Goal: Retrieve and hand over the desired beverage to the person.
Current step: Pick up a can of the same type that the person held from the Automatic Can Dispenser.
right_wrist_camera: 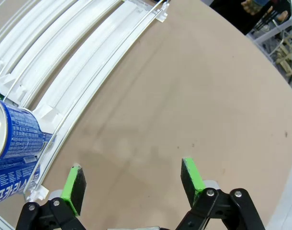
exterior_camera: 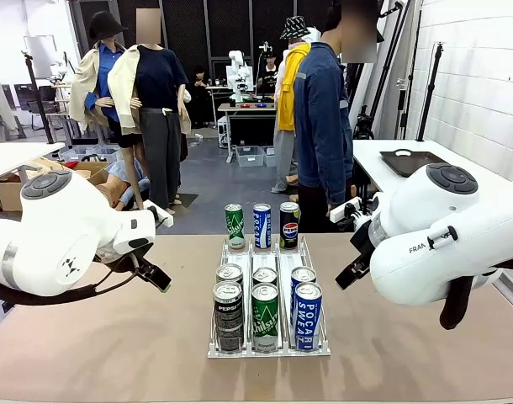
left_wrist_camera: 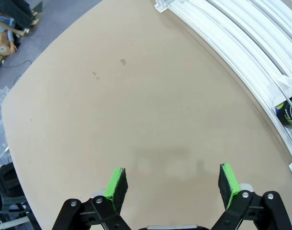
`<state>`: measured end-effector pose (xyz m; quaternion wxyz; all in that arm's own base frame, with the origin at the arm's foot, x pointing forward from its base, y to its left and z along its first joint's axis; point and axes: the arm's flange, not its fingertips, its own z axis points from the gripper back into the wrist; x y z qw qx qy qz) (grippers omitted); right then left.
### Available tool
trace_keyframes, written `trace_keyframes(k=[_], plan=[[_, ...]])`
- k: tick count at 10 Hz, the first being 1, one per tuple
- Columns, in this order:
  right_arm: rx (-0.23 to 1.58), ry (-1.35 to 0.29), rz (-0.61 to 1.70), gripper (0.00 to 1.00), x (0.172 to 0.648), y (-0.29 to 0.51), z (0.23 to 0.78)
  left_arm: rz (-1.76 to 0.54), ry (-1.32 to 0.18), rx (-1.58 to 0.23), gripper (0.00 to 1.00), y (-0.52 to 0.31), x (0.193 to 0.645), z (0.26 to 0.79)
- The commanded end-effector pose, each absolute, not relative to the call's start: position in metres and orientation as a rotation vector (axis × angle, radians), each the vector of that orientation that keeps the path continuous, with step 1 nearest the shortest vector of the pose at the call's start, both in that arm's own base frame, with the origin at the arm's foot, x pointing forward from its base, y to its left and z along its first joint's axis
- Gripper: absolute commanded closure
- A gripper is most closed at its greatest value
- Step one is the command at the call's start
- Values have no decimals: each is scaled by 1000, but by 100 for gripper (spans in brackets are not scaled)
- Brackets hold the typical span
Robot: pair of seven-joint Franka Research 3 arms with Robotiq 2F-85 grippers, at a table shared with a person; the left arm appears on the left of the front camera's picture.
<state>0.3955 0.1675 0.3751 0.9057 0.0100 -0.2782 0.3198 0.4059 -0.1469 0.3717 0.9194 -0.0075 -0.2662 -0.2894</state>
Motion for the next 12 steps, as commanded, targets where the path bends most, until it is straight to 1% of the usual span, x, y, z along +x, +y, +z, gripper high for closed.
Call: trace_keyframes(k=[1, 2, 5, 7, 8, 9, 10, 11, 12], plan=[[41, -576, 660, 0, 398, 161, 390, -561, -520, -8, 0, -146, 416, 378], [46, -577, 666, 0, 401, 155, 405, -556, -513, -4, 0, -140, 423, 390], [158, -508, 730, 0, 414, 132, 451, -620, -458, -128, 0, -120, 450, 437], [292, -416, 732, 0, 430, 103, 484, -700, -388, -278, 0, -91, 474, 481], [351, -398, 713, 0, 433, 88, 497, -749, -337, -393, 0, -69, 486, 494], [428, -390, 686, 0, 434, 74, 508, -732, -322, -440, 0, -49, 496, 498], [556, -424, 638, 0, 436, 54, 520, -698, -317, -514, 0, -29, 507, 498], [706, -485, 569, 0, 433, 35, 527, -674, -335, -580, 0, -10, 509, 498], [811, -544, 518, 0, 428, 15, 532, -633, -366, -646, 0, 15, 508, 499]])
